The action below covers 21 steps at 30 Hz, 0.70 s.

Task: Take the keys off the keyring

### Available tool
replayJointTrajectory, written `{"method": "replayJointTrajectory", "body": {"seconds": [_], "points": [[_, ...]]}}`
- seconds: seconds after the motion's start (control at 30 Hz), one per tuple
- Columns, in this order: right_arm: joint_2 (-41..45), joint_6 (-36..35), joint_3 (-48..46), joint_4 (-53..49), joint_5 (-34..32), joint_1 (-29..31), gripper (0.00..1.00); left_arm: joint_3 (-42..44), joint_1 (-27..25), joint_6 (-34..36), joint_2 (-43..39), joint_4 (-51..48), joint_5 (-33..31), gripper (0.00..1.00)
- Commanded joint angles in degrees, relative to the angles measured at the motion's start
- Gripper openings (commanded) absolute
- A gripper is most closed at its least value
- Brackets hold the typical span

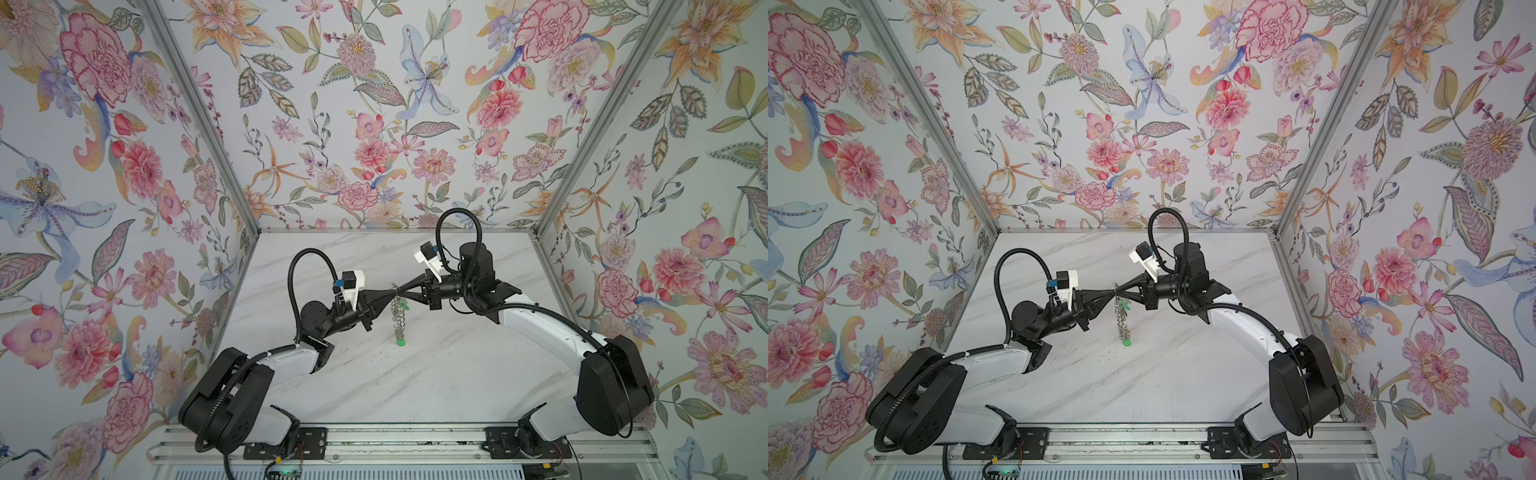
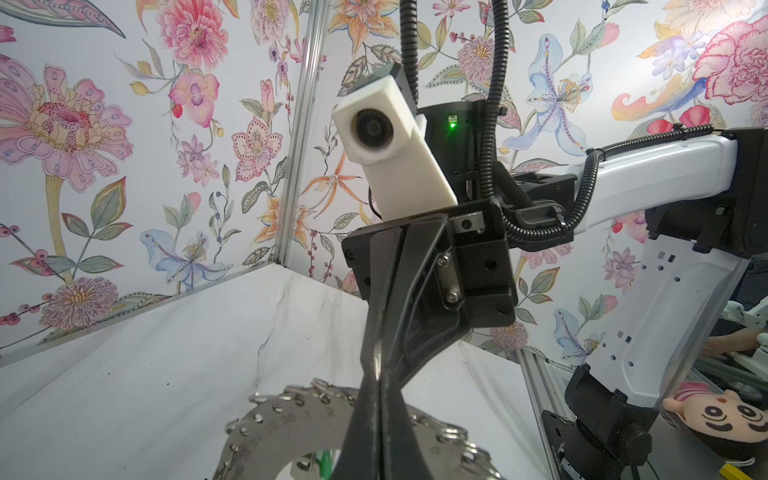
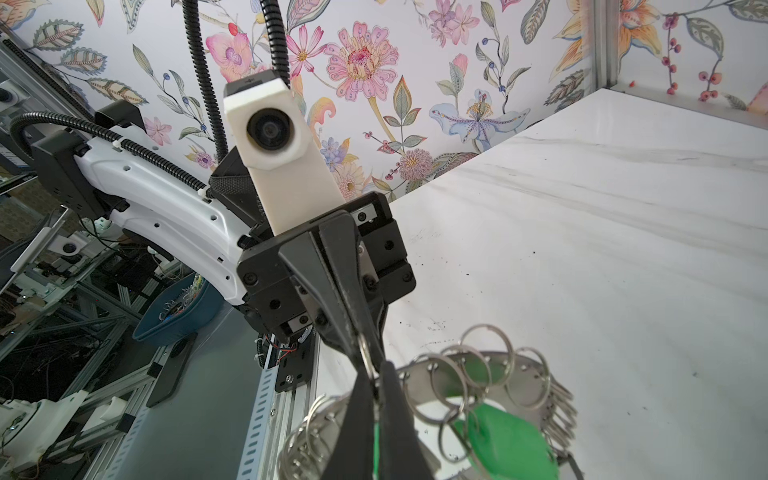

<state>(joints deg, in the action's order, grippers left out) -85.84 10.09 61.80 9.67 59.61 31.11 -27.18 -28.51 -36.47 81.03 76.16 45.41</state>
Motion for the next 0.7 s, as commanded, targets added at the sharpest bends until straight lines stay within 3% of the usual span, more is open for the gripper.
{"method": "replayJointTrajectory", "body": {"seconds": [0.0,0.1,0.23,0.33,0.5,0.67], "points": [[0.28,-0.13,1.57,-0.88,0.83,0.88,0.0,-1.57,-0.07,1.22,0.09,3.84,-0.48,0.0],[0.39,-1.24,2.62,-3.05,-0.31,1.01,0.0,-0.94,-0.06,1.81,-0.3,2.84,-1.32,0.02],[0.87,-6.24,5.18,-11.86,-5.91,1.16,0.0,0.16,0.68,3.07,-1.29,0.31,-2.78,0.28],[-0.47,-12.22,10.13,-23.94,-12.28,1.71,0.0,1.12,1.76,4.54,-2.75,-3.34,-4.05,0.44],[-4.0,-19.67,17.07,-38.57,-26.17,2.59,0.0,2.15,3.32,8.77,-5.59,-12.19,-6.51,0.5],[-10.22,-26.55,26.72,-52.28,-40.63,7.93,0.0,0.76,5.08,10.45,-5.17,-18.35,-4.92,0.52]]}}
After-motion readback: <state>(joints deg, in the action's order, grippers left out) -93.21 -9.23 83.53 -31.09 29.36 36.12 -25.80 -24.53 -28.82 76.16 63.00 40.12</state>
